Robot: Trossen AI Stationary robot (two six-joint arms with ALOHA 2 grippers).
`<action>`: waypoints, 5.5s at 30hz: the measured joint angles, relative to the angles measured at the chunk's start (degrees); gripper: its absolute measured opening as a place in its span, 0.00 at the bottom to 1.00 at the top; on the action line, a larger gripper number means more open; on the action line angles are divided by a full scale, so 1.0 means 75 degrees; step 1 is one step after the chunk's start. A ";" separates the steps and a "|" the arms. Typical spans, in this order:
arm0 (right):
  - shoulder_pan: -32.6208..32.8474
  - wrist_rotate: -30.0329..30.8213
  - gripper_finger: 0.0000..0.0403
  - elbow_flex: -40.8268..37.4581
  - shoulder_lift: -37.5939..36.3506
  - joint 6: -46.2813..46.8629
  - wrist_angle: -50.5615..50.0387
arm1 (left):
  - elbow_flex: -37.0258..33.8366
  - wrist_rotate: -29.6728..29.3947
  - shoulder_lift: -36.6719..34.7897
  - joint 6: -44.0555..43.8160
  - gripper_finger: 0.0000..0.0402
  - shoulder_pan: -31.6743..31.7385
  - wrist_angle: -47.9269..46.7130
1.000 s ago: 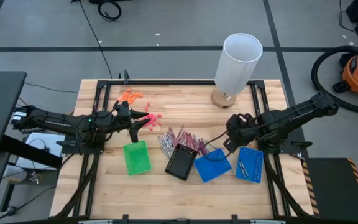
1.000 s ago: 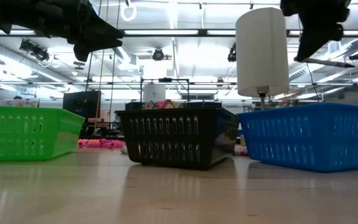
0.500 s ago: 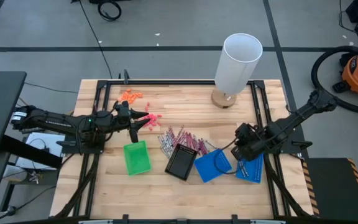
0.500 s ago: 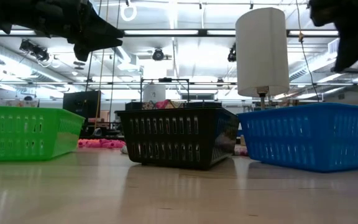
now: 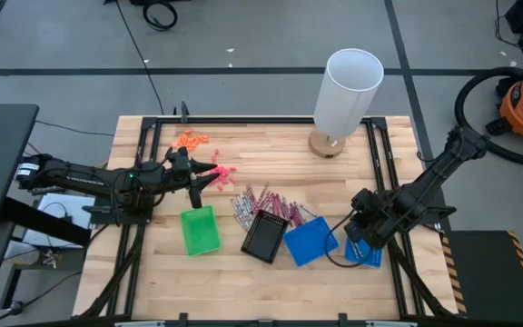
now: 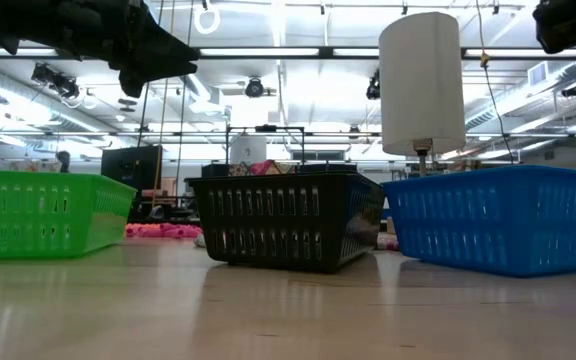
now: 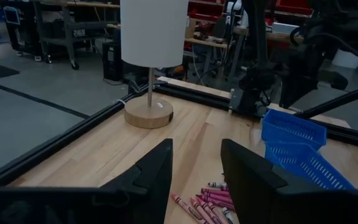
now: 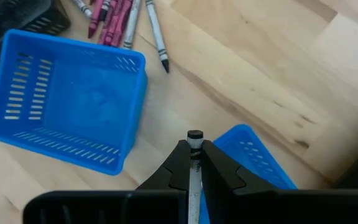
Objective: Sort crayons
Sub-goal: Put the black crayon into the right blue bin
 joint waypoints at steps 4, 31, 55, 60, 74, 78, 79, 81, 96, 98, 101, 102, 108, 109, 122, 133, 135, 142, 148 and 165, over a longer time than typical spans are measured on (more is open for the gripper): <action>0.0235 -0.0003 0.07 -0.0007 0.0046 0.0433 0.0020 | 0.0000 0.0000 -0.0003 0.0141 0.37 0.0067 0.0132; 0.0943 -0.1431 0.07 -0.1245 0.0886 0.2171 0.1260 | 0.0000 0.0000 0.0001 0.0417 0.37 0.0659 0.0648; 0.0649 -0.1769 0.26 -0.1700 0.0527 0.2141 0.1838 | 0.0000 0.0000 0.0000 0.0414 0.37 0.0659 0.0662; 0.0426 -0.1632 0.25 -0.0744 0.0391 0.1694 0.0507 | 0.0000 0.0000 0.0000 0.0414 0.37 0.0659 0.0665; -0.0630 0.0086 0.25 0.0465 0.0456 -0.0830 -0.0286 | 0.0003 0.0000 0.0000 0.0382 0.37 0.0557 0.0665; -0.1081 0.0271 0.25 0.0465 0.0458 -0.1664 0.0043 | 0.0003 0.0003 0.0000 0.0382 0.37 0.0554 0.0664; -0.1195 0.0274 0.25 0.0465 0.0458 -0.1894 0.0145 | 0.0003 0.0003 0.0000 0.0382 0.37 0.0554 0.0662; -0.1429 0.0271 0.25 0.0465 0.0458 -0.2323 0.0327 | 0.0003 0.0003 0.0000 0.0382 0.37 0.0554 0.0662; -0.2835 0.0274 0.25 0.0465 0.0460 -0.5051 0.1852 | 0.0006 0.0003 0.0000 0.0382 0.37 0.0554 0.0592; -0.2965 0.0370 0.25 0.0465 0.0460 -0.5350 0.1928 | 0.0006 0.0003 0.0002 0.0382 0.37 0.0554 0.0577; -0.3153 0.0582 0.24 0.0412 0.0460 -0.5711 0.2055 | 0.0006 0.0003 0.0000 0.0382 0.37 0.0554 0.0553; -0.3230 0.0587 0.24 0.0358 0.0462 -0.5837 0.2157 | 0.0006 0.0003 0.0003 0.0382 0.37 0.0557 0.0551; -0.3679 0.0315 0.24 -0.0078 0.0463 -0.6533 0.3190 | 0.0006 0.0003 0.0000 0.0382 0.37 0.0557 0.0522; -0.3746 0.0254 0.24 -0.0133 0.0463 -0.6626 0.3348 | 0.0006 0.0003 0.0000 0.0382 0.37 0.0557 0.0518; -0.4728 -0.0612 0.24 -0.0229 0.1993 -0.8026 0.4727 | 0.0012 0.0003 0.0628 0.0381 0.37 0.0571 0.0919; -0.5467 -0.1426 0.24 -0.0229 0.2930 -0.8944 0.5796 | 0.0012 0.0020 0.1287 0.0217 0.37 0.0571 0.1018; -0.5525 -0.1429 0.24 -0.0229 0.2978 -0.9051 0.5789 | 0.0012 0.0263 0.1457 0.0196 0.37 0.0574 0.1011; -0.5562 -0.1866 0.24 -0.0223 0.2773 -0.9266 0.5526 | 0.0009 0.0782 0.1898 -0.0109 0.37 0.0574 0.0947; -0.5790 -0.3079 0.24 -0.0192 0.3230 -0.9244 0.5312 | 0.0009 0.0784 0.2014 -0.0195 0.37 0.0571 0.0839; -0.5803 -0.3147 0.27 0.1582 0.5195 -0.9942 0.3347 | 0.0009 0.0764 0.2005 -0.0154 0.37 0.0586 0.0831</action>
